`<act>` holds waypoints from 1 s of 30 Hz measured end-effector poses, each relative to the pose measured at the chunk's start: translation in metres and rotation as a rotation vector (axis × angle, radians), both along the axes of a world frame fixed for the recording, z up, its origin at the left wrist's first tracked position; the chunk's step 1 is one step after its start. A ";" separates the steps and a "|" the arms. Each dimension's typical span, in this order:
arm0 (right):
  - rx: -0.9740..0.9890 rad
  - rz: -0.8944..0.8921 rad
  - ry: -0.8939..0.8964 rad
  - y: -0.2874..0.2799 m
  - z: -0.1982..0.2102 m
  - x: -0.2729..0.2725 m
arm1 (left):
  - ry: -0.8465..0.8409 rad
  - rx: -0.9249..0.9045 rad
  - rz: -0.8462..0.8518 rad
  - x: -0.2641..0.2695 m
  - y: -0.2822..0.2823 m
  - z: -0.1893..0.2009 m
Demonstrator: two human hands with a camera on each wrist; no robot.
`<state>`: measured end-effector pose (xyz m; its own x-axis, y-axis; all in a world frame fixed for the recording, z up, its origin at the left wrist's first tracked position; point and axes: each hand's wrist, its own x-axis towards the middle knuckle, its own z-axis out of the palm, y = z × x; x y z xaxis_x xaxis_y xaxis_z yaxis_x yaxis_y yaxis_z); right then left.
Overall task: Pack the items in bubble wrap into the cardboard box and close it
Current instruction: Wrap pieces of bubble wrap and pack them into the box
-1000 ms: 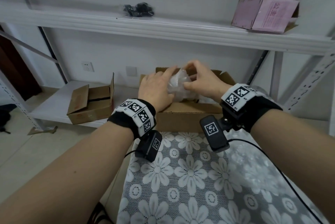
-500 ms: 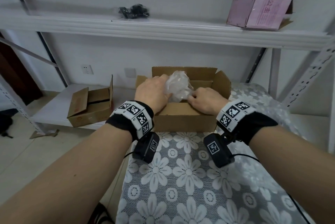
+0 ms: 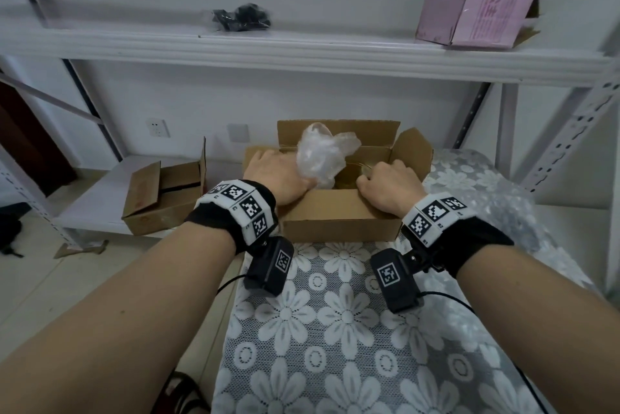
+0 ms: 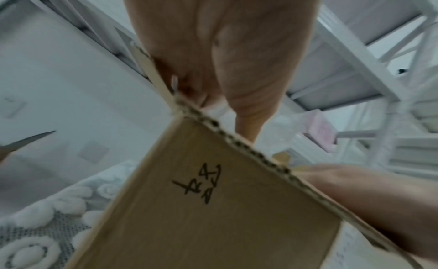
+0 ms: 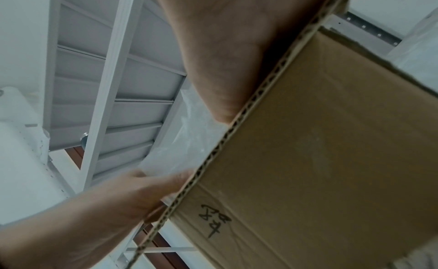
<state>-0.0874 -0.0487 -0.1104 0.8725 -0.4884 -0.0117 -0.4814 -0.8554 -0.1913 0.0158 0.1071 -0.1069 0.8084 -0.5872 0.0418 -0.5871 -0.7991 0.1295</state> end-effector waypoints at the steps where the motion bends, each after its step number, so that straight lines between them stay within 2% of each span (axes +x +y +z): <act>1: -0.017 0.006 -0.003 0.000 -0.002 0.000 | -0.017 -0.094 0.002 -0.005 0.001 0.002; 3: -0.050 0.014 -0.012 0.001 -0.005 -0.002 | -0.183 -0.202 -0.078 -0.020 0.003 0.005; 5: -0.068 0.023 -0.034 0.003 -0.008 -0.001 | -0.354 -0.158 -0.241 -0.030 0.003 0.006; 6: -0.074 0.025 -0.043 0.003 -0.008 -0.001 | -0.352 -0.102 -0.294 -0.031 0.001 0.006; 9: -0.095 0.033 -0.064 0.002 -0.011 -0.002 | -0.166 0.107 -0.266 -0.031 -0.006 -0.005; 12: -0.161 0.053 -0.091 0.002 -0.018 -0.004 | -0.089 0.251 -0.219 -0.032 -0.010 -0.016; 19: -0.226 0.107 -0.114 0.001 -0.022 -0.003 | 0.130 0.232 -0.116 -0.023 -0.023 -0.008; 23: -0.197 0.119 -0.133 -0.002 -0.025 -0.004 | 0.197 0.335 -0.136 -0.022 -0.029 -0.004; 25: -0.173 0.120 -0.137 -0.003 -0.024 -0.003 | 0.144 0.269 -0.131 -0.026 -0.027 -0.003; 28: -0.152 0.121 -0.162 -0.002 -0.025 -0.006 | -0.106 0.031 -0.062 -0.044 -0.018 -0.013; 30: -0.167 0.138 -0.185 -0.001 -0.027 -0.009 | -0.250 -0.145 -0.096 -0.055 -0.015 -0.022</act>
<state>-0.0960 -0.0501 -0.1372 0.9108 -0.3464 0.2246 -0.3279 -0.9375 -0.1161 -0.0392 0.0922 -0.1294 0.7037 -0.6335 0.3218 -0.6870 -0.7222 0.0804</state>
